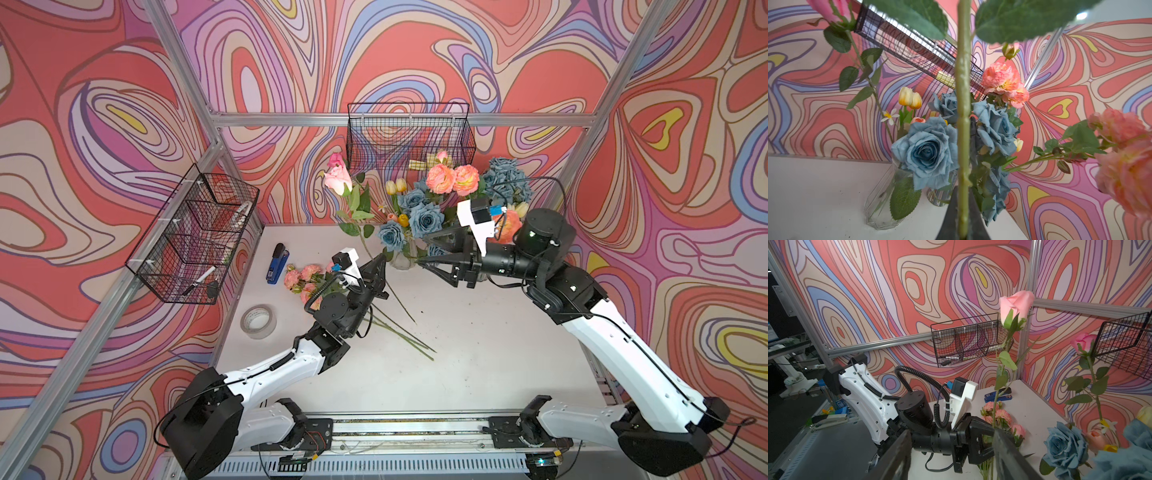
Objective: Pick out pink flowers from the vase
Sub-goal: Place the flower at the center of the board.
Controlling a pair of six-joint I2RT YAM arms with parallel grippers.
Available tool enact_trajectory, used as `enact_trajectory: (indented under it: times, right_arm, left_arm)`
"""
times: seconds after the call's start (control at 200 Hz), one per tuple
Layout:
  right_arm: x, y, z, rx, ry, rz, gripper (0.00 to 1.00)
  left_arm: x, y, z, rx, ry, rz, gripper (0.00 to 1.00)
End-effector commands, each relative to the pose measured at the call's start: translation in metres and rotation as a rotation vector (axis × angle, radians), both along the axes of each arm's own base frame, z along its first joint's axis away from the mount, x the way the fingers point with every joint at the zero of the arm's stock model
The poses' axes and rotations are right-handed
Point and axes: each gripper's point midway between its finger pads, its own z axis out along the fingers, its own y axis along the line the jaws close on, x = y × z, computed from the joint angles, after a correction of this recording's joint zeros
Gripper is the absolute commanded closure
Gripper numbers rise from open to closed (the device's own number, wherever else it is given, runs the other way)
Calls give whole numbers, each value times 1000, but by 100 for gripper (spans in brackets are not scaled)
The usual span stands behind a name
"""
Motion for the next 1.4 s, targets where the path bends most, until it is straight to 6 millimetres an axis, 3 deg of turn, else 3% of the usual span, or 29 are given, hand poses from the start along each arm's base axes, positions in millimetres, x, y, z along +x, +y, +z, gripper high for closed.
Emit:
enact_trajectory:
  times: [0.0,0.2,0.376,0.476,0.731,1.127,1.397]
  right_arm:
    - [18,17,-19,-107,-44,-101,37]
    - [37,44,-46,-212,-55,-183,38]
    - [57,52,-83,-351,-45,-308,39]
    - [57,52,-106,-404,-33,-344,39]
    - [59,20,-160,-483,45,-477,41]
    - [54,-22,-244,-667,173,-605,43]
    - [47,-39,-271,-716,222,-649,44]
  left_arm:
    - [6,28,-6,-74,63,127,100]
    - [9,54,-27,-104,152,239,100]
    - [12,72,-51,-122,240,311,100]
    - [13,82,-62,-131,280,348,100]
    - [14,105,-93,-150,392,442,100]
    - [21,104,-125,-227,549,486,100]
    - [27,92,-139,-243,593,451,100]
